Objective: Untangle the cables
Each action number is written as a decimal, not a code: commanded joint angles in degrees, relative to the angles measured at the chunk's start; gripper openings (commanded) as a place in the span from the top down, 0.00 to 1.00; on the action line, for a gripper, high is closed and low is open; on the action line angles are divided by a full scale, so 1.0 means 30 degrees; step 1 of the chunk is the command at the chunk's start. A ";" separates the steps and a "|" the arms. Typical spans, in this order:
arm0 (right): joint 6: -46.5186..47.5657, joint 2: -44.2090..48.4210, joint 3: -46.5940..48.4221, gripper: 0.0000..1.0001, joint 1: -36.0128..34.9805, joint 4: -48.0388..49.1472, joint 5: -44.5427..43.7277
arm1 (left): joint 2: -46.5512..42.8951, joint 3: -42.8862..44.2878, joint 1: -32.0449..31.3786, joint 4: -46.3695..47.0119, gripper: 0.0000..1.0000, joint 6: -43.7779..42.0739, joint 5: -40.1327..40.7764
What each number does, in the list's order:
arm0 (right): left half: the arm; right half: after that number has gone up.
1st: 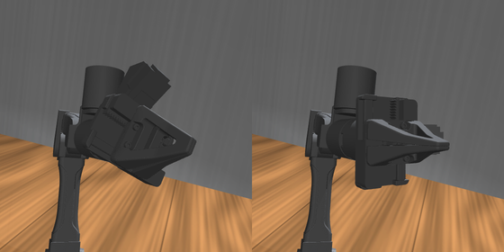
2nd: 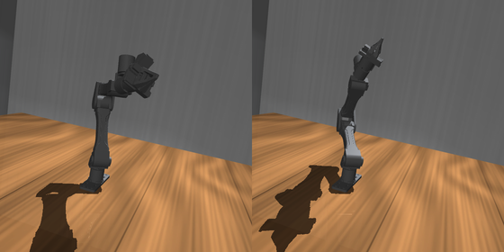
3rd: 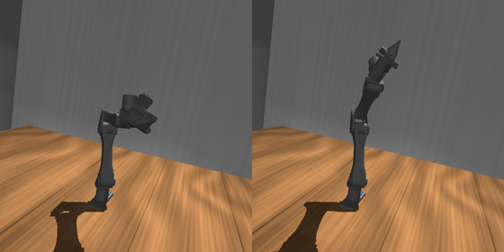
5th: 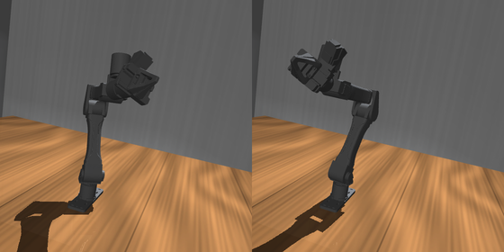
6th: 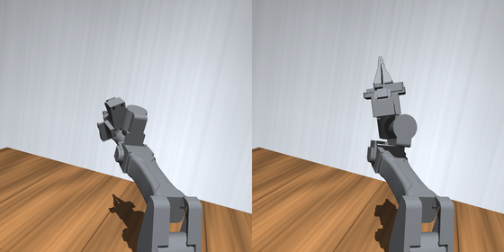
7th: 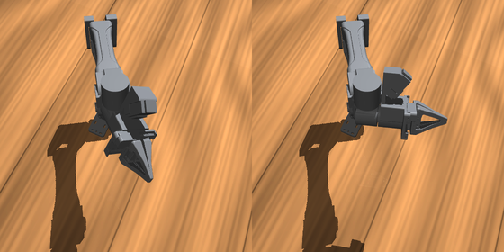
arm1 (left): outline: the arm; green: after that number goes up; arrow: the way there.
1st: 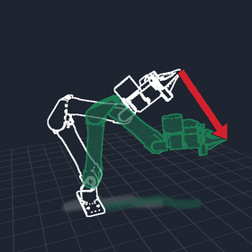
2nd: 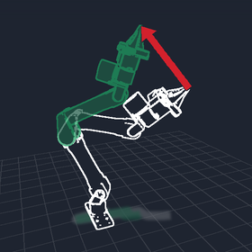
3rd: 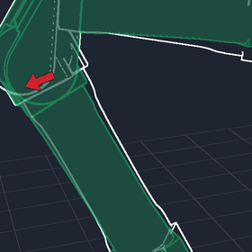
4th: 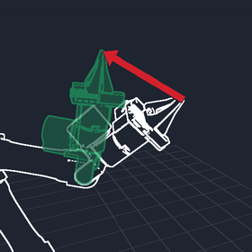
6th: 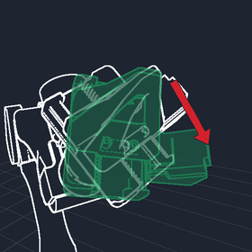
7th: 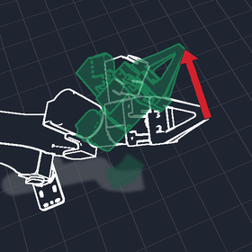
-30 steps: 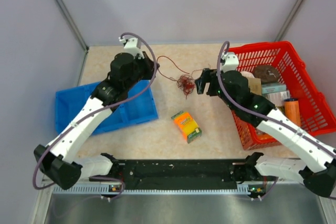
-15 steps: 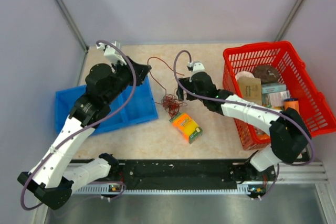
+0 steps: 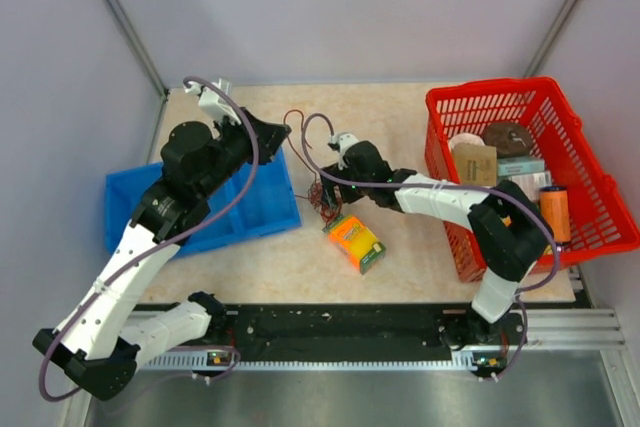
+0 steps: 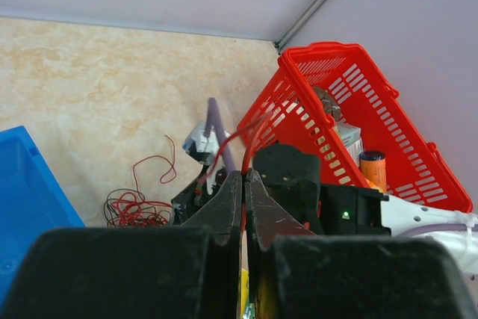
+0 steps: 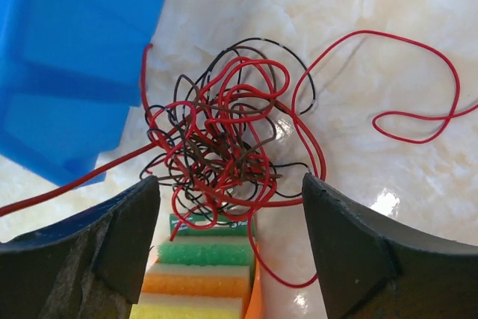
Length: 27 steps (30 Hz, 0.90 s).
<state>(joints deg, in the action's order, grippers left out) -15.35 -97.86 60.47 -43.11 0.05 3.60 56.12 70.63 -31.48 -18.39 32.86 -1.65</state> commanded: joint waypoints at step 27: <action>-0.0975 0.1095 0.3223 1.00 0.0279 -0.3153 -1.1739 | -0.4991 0.0128 -0.0022 -0.1280 1.00 -0.2835 0.9739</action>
<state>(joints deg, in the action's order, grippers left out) -15.77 -100.86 69.63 -42.94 -12.93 -17.28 45.12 70.28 -31.48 -21.41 29.08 11.88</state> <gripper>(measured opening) 0.009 0.011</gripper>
